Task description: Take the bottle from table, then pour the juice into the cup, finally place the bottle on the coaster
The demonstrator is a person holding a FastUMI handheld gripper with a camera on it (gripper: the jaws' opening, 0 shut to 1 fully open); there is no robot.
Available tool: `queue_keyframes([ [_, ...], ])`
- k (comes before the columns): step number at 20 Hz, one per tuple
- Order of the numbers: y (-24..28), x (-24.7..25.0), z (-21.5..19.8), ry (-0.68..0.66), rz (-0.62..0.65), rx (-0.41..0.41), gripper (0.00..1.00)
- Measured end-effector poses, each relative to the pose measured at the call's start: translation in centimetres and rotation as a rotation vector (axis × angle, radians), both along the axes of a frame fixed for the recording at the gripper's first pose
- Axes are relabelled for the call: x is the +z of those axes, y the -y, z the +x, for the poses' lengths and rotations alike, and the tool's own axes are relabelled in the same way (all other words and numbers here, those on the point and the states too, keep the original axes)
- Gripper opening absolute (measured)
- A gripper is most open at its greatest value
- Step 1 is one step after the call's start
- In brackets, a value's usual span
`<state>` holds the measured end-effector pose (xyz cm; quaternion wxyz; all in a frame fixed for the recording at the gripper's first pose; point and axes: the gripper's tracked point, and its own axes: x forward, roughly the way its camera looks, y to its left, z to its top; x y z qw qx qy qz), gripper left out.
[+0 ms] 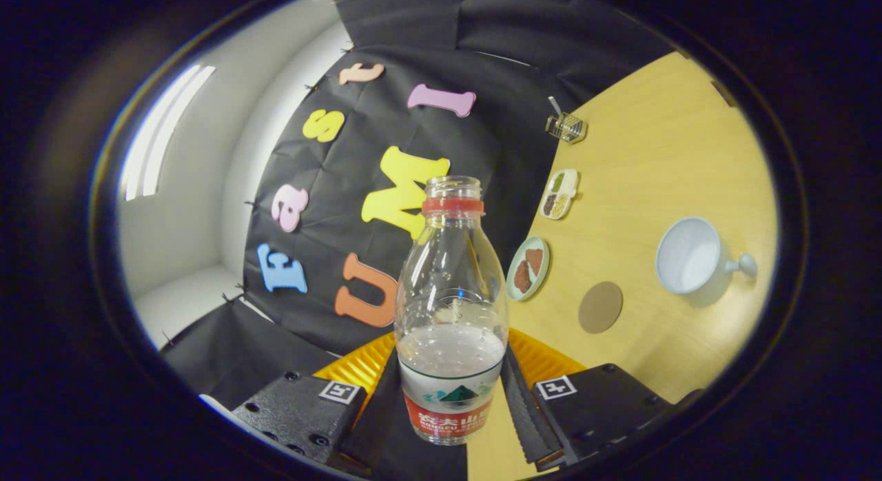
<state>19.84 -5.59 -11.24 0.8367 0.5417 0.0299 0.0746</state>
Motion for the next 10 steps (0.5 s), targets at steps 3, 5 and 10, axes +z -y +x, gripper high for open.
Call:
queue_keyframes([
  [3,-1.0,-0.1,1.4,0.011,-0.282,0.018,0.78],
  [5,-0.9,-0.4,2.9,0.022,-0.492,-0.011,0.78],
  [10,-1.4,-0.3,6.7,0.090,-0.826,-0.064,0.79],
])
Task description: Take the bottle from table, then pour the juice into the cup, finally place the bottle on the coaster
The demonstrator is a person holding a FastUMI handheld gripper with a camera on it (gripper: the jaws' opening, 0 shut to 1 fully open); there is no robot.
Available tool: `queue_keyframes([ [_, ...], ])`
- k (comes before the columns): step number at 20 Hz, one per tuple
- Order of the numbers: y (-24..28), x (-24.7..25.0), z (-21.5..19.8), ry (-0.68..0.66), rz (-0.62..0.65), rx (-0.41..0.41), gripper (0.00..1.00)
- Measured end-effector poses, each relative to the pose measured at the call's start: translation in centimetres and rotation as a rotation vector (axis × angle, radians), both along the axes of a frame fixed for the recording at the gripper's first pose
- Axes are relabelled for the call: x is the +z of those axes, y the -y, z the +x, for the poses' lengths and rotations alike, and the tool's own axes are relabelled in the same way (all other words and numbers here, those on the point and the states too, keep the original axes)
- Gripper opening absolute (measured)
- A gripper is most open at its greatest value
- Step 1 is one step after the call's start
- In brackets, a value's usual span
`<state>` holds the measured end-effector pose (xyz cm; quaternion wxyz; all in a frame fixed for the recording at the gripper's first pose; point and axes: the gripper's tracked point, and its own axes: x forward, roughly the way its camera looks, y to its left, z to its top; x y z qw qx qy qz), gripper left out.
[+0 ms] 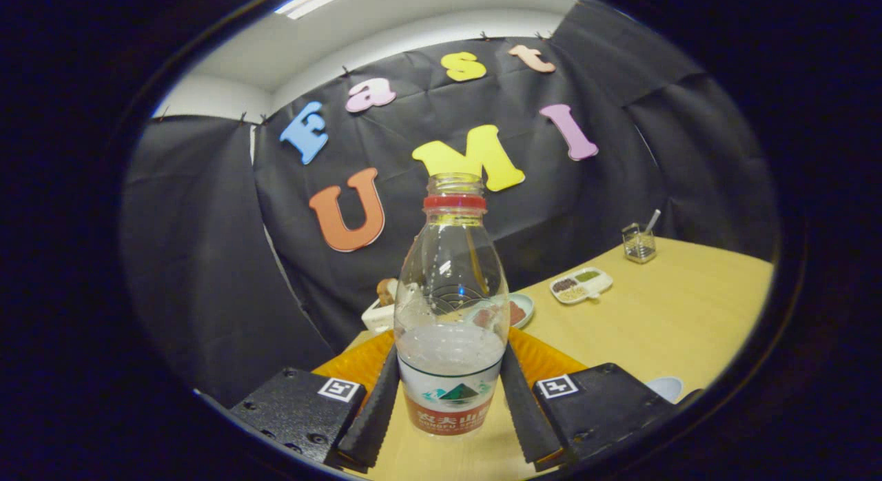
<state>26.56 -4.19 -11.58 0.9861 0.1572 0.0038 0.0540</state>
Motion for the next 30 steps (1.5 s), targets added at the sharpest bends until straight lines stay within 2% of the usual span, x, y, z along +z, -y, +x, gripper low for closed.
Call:
queue_keyframes([
  [6,0.8,-3.2,4.8,0.032,-0.306,-0.081,0.80],
  [9,1.8,-5.8,7.8,0.010,-0.388,-0.110,0.80],
  [14,2.1,-10.2,10.5,0.000,-0.366,-0.090,0.80],
  [18,3.7,-12.0,11.4,0.005,-0.356,-0.142,0.82],
  [21,3.9,-12.2,11.1,0.023,-0.287,-0.143,0.87],
  [23,4.0,-11.6,10.7,0.030,-0.262,-0.131,0.98],
  [24,4.2,-11.1,10.3,0.032,-0.260,-0.133,1.00],
  [30,5.2,-5.7,7.2,0.049,-0.290,-0.133,1.00],
])
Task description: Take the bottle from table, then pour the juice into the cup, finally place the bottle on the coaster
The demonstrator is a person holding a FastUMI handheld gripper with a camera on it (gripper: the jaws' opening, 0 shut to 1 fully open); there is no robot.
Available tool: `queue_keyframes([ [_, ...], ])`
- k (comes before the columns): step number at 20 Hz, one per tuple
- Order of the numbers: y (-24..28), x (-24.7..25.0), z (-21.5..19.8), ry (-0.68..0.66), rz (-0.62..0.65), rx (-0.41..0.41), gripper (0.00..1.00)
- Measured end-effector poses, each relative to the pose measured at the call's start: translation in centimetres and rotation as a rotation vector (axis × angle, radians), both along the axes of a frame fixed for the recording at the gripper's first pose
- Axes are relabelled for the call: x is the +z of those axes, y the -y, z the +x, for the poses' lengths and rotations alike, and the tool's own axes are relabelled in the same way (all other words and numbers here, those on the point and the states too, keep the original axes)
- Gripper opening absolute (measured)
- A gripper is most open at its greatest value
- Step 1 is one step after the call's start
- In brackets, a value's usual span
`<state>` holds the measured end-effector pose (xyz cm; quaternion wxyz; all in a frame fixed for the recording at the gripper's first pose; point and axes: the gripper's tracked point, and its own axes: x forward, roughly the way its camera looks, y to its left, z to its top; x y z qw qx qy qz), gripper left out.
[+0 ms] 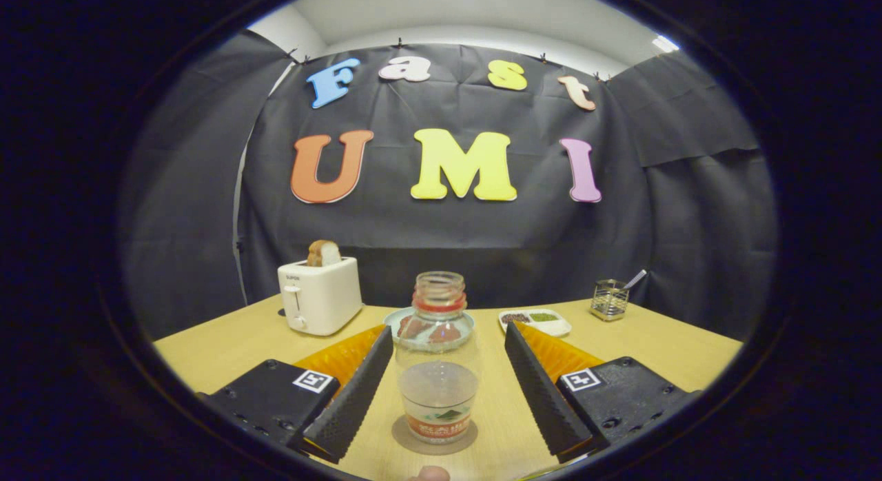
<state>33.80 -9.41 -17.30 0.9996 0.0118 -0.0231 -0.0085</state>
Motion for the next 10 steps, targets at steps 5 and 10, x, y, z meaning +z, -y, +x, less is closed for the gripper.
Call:
queue_keyframes([
  [5,1.0,6.1,-4.5,0.010,0.041,-0.013,1.00],
  [10,1.8,13.7,-11.4,0.047,0.017,-0.061,1.00],
])
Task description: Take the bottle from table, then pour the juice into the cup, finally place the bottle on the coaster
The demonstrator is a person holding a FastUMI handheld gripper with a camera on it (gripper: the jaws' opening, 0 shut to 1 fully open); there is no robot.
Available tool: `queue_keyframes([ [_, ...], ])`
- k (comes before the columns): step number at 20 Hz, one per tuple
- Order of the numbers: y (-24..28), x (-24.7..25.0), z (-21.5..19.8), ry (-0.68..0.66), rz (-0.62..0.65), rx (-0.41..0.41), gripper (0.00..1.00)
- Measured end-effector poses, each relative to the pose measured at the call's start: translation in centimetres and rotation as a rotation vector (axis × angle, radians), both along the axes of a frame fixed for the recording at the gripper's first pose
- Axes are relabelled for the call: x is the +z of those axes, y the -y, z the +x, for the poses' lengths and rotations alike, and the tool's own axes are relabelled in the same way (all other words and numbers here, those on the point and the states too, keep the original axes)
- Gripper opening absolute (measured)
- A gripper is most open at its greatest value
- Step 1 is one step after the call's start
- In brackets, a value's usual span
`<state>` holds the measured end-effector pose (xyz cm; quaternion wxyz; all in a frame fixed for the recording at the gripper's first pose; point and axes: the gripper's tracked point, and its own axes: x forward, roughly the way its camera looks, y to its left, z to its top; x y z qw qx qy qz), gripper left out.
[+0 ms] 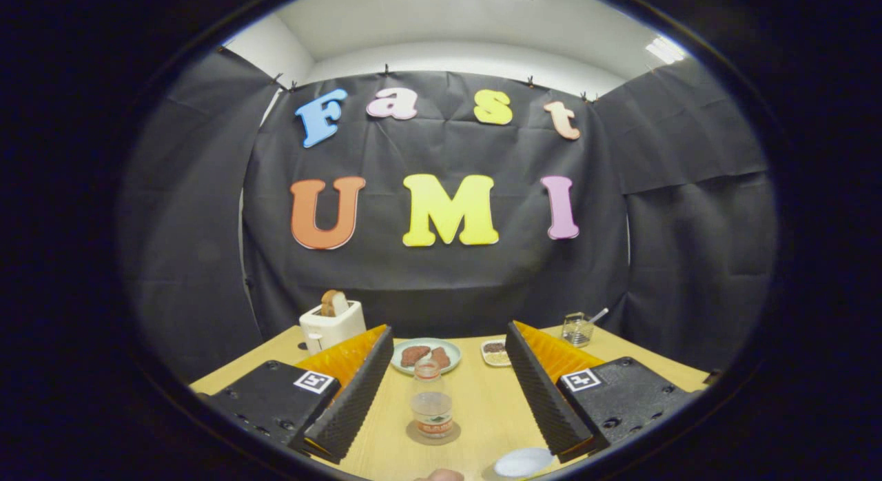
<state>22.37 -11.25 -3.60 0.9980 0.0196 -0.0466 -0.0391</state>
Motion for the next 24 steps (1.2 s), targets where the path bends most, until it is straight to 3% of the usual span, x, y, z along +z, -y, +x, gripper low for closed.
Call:
queue_keyframes([
  [6,-2.1,6.2,-9.0,0.014,0.024,0.032,1.00],
  [13,-5.1,7.9,-17.2,0.006,-0.012,0.077,1.00],
  [24,-3.8,7.3,-22.3,-0.010,-0.006,0.003,1.00],
])
